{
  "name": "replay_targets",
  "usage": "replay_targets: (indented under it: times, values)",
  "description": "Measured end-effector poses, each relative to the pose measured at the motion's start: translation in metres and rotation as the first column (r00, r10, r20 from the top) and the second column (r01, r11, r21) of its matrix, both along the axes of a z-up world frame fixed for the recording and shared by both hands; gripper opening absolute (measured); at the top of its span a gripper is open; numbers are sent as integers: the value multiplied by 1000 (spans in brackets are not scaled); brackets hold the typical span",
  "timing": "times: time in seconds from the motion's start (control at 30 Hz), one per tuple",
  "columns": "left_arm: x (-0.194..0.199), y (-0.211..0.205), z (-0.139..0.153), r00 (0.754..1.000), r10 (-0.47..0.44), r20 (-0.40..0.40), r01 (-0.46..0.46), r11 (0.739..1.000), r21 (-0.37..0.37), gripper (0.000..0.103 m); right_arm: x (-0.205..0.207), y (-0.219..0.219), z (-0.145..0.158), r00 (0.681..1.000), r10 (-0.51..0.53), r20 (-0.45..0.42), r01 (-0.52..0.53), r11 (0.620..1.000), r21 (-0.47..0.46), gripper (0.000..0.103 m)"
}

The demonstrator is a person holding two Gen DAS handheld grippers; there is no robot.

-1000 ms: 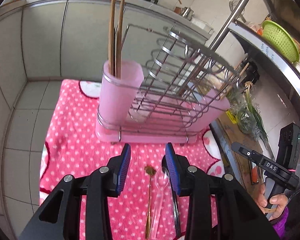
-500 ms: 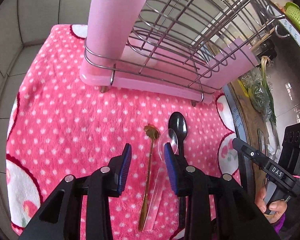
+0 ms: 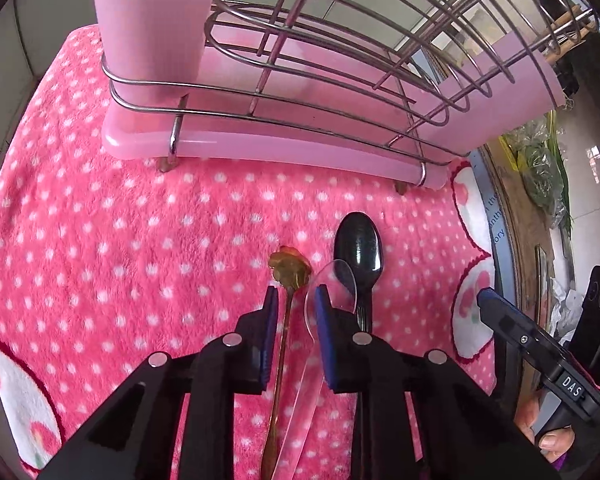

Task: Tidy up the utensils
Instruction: 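Lower the left tool to the gold spoon while the right tool lowers toward the black spoon, then grasp the gold spoon with the left tool while the right tool reaches the black spoon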

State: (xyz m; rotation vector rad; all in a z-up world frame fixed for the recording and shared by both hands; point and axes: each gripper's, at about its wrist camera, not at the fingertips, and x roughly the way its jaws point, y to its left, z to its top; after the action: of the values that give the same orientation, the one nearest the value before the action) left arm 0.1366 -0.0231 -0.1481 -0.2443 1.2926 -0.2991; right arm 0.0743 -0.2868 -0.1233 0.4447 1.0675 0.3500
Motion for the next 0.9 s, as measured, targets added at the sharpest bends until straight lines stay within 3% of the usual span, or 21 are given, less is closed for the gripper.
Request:
replay_targets:
  times: [0.17, 0.53, 0.67, 0.73, 0.9]
  values:
    - [8, -6, -8, 1000, 1, -5, -1, 999, 53, 13, 1, -1, -4, 1000, 4, -16, -3, 1000, 17, 38]
    - [22, -36, -20, 999, -30, -11, 31, 995, 96, 15, 2, 5, -9, 999, 20, -41, -19, 999, 36, 38]
    - [22, -36, -21, 1000, -26, 13, 25, 997, 78, 11, 3, 9, -11, 998, 30, -52, -27, 999, 44, 38]
    - [21, -33, -19, 1000, -22, 21, 21, 999, 48, 3, 3, 10, -12, 998, 33, -54, -30, 999, 45, 38]
    - [17, -12, -13, 999, 23, 45, -25, 999, 43, 2, 5, 13, -13, 998, 37, -56, -34, 998, 50, 38]
